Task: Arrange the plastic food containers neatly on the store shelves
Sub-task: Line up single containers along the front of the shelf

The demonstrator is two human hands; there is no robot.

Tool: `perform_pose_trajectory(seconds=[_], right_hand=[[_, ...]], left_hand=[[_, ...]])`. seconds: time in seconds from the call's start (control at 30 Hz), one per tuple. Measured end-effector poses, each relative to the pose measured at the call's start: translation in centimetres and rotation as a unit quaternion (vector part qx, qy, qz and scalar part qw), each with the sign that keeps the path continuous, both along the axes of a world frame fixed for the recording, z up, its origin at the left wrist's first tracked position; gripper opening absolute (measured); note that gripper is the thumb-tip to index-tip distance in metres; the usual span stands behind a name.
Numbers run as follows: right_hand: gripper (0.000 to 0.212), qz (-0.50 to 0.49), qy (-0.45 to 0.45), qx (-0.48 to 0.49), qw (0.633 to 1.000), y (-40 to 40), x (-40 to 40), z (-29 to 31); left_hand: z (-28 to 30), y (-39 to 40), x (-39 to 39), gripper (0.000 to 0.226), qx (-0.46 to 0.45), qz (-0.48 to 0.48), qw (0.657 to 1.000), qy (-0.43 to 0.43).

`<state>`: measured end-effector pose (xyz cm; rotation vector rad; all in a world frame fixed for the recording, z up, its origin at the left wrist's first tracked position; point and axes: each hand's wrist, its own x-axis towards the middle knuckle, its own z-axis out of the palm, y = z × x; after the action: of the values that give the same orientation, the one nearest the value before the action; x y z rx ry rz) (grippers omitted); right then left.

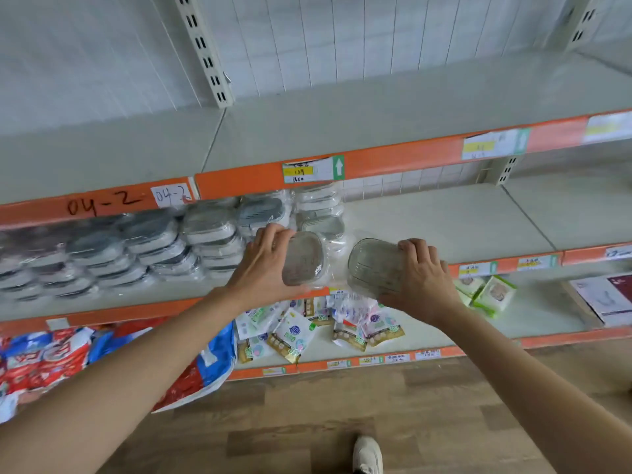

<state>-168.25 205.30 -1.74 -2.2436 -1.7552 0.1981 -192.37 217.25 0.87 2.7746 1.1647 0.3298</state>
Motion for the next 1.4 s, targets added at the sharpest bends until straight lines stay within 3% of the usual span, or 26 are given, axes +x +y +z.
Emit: perform_pose_trajectory(seconds=[0.33, 0.4, 0.67, 0.8, 1.1, 1.4], right_hand=[[0.096, 0.112, -0.011, 0.085, 0.99, 3.5, 0.3, 14.1], [0.098, 0.107, -0.002, 0.09, 0.99, 5.8, 1.0, 15.4], [0.1, 0.114, -0.01, -0.023, 0.993, 13.5, 4.3, 15.7], [0.094, 0.112, -0.018, -0.089, 0.99, 16.7, 6.0, 16.4], [0.098, 0.102, 0.001, -0.043, 0.994, 21.3, 8.6, 14.5], [0.099, 0.055, 0.028, -0.051, 0.997, 25.9, 11.1, 14.5]], left_hand=[[11.1, 2.9, -2.2, 0.098, 0.124, 0.002, 0.986, -0.109], [12.4, 4.9, -1.7, 0.098, 0.112, 0.021, 0.987, -0.11], [12.5, 11.4, 1.4, 0.086, -0.048, 0.047, 0.987, -0.143], [12.2, 13.6, 2.5, 0.084, -0.072, 0.057, 0.988, -0.127], [10.9, 17.3, 5.2, 0.087, -0.056, 0.042, 0.99, -0.12], [11.2, 23.7, 8.2, 0.097, -0.113, 0.003, 0.99, -0.083]])
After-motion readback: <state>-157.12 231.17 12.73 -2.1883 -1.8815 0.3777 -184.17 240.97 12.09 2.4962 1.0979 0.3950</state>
